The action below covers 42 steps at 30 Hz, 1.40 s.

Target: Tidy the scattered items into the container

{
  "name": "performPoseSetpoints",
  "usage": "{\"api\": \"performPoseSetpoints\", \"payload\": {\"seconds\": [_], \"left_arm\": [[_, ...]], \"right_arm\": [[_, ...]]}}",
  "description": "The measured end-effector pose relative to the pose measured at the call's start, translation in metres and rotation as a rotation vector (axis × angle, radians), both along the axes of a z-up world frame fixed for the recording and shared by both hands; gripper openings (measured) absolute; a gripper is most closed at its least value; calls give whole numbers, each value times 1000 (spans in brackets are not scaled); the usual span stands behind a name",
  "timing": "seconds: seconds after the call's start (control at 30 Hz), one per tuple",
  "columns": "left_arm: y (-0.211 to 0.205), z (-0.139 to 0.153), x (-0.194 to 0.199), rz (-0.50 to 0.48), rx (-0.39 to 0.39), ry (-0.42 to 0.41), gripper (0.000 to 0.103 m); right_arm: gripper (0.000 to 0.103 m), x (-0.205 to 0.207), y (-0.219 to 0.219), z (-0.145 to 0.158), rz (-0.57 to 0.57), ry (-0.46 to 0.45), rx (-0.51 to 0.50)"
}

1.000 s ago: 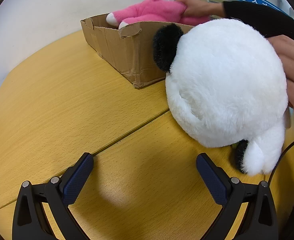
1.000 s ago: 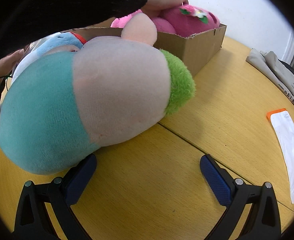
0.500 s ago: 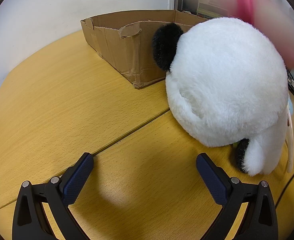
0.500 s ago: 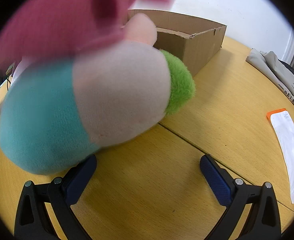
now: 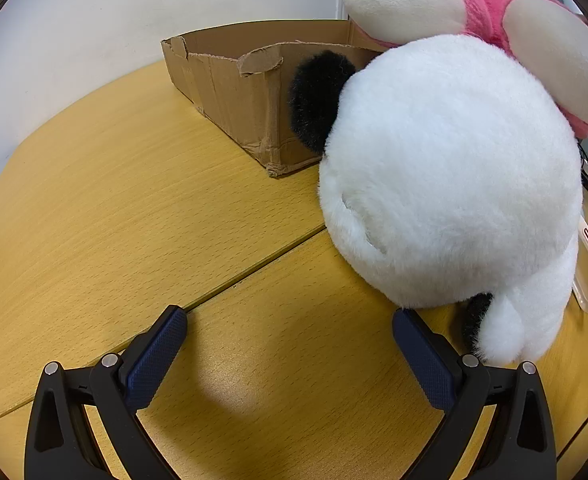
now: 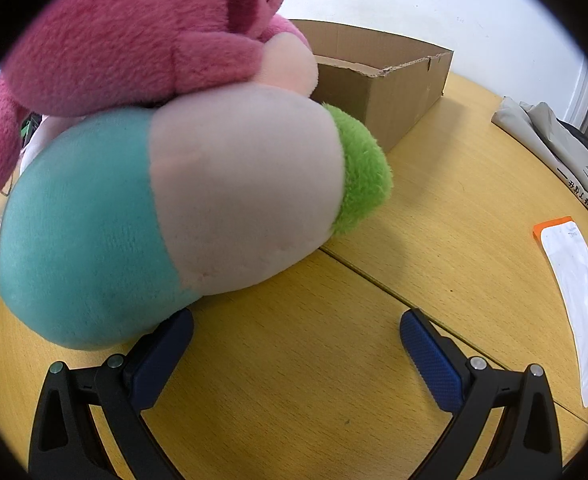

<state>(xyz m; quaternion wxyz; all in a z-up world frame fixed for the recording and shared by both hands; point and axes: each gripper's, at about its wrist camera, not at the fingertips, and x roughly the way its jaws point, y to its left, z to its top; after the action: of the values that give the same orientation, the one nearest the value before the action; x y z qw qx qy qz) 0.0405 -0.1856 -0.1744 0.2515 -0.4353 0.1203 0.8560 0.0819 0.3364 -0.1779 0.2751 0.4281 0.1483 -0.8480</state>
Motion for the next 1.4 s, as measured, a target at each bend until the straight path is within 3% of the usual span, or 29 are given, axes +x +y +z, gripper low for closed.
{"api": "performPoseSetpoints", "payload": {"seconds": [0.67,0.73,0.83,0.93,1.03,1.1,1.17,1.3,1.4], "left_arm": [[0,-1,0,4,0,0,103],[1,-1,0,41,3,-2,103],[2,-1,12,197,-6,-8,103],[4,-1,35,258,-22,-37,103],[11,3,73,336,-59,10,103],[18,19,103,407,-92,111,103],[23,43,128,499,-77,187,103],[45,109,166,661,76,308,103],[77,150,196,669,166,383,103]], "right_arm": [[103,-3,-2,0,-35,0,-1],[103,-3,-4,0,-64,1,-1],[103,13,-1,-1,-203,3,-1],[103,48,-3,-1,-314,-2,3],[102,96,-10,3,-380,24,-5],[102,133,-14,16,-444,109,-39],[103,165,-18,37,-482,179,-104],[103,198,-37,77,-540,199,-211],[103,201,-60,97,-548,208,-243]]}}
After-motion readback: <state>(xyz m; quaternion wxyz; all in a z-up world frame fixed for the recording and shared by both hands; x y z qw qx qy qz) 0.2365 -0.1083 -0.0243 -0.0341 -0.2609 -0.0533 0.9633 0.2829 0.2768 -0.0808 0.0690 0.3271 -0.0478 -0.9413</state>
